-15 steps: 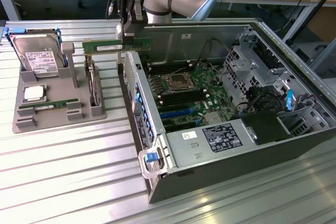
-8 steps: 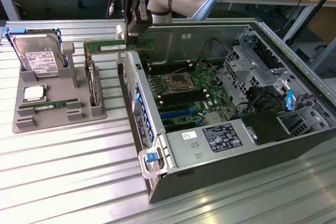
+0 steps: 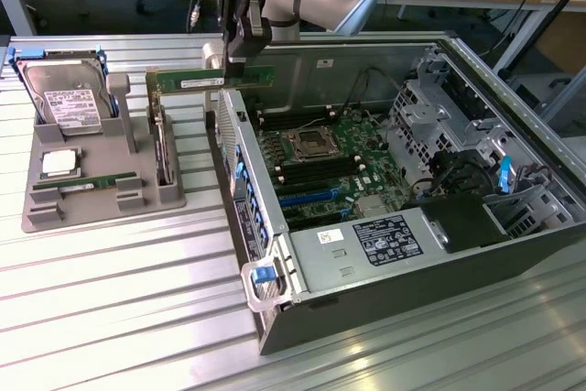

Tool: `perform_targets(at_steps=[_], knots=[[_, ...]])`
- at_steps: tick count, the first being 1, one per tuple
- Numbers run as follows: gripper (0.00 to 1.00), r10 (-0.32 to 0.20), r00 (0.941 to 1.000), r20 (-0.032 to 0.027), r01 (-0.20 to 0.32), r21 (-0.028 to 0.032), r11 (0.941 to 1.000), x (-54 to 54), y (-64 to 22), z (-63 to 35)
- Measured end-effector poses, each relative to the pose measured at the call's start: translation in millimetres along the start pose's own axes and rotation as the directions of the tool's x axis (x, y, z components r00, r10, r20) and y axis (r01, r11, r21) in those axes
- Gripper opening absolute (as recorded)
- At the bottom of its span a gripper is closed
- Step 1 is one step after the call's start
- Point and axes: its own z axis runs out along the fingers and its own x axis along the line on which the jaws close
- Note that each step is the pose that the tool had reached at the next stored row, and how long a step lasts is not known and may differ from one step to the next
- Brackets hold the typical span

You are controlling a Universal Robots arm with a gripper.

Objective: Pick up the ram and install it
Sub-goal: 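Pick up the ram and move it above insertion slot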

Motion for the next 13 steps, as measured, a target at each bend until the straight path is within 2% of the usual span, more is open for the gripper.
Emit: perform_targets(at_steps=[13], knots=[[0.12,0.0,1.0,0.0,0.0,0.0,1.0,0.3,-10.7,-0.4]])
